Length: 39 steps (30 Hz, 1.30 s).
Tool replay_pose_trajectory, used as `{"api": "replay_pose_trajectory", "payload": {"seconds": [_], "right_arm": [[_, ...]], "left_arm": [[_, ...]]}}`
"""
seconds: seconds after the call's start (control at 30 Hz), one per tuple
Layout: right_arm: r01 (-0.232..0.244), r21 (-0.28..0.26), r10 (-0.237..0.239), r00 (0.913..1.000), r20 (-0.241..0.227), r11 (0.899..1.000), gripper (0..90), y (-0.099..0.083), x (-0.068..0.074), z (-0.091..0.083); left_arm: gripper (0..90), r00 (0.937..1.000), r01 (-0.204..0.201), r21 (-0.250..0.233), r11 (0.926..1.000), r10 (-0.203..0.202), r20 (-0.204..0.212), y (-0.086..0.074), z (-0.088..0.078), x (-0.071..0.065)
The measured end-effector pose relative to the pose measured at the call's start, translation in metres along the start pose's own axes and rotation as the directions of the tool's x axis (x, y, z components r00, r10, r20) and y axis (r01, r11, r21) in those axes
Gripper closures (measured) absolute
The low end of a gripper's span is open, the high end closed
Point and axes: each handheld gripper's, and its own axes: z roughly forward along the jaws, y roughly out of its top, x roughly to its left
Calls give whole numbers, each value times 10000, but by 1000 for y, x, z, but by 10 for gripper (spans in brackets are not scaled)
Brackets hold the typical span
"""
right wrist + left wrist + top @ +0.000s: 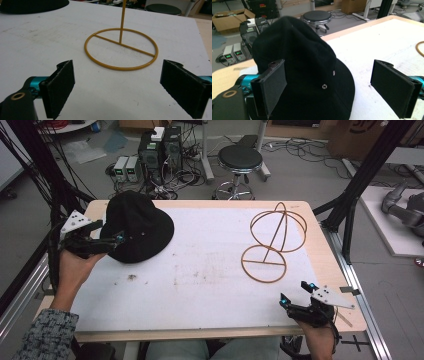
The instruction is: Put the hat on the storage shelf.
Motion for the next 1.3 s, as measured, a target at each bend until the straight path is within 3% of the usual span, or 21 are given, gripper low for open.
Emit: {"api": "replay_pose_trajectory", "payload": {"seconds": [0.47,0.57,0.9,1.07,1.3], "right_arm": [[7,27,-7,10000,-34,10000,122,0,-1,2],[-8,38,9,10000,-62,10000,122,0,-1,2],[-77,64,77,9999,-72,9999,122,0,-1,2],[-74,-5,74,10000,-66,10000,122,-1,-2,1],[-205,30,206,9998,-56,9998,122,-2,-2,0]], "left_arm": [[136,9996,-273,-374,9989,272,-34,36,13,6],[137,9998,-197,-663,9976,203,87,40,18,9],[137,9985,-282,-637,9976,251,-489,59,44,26],[144,9971,-287,-661,9974,239,-718,57,59,33],[167,9973,107,-488,9988,-142,-718,47,80,43]]}}
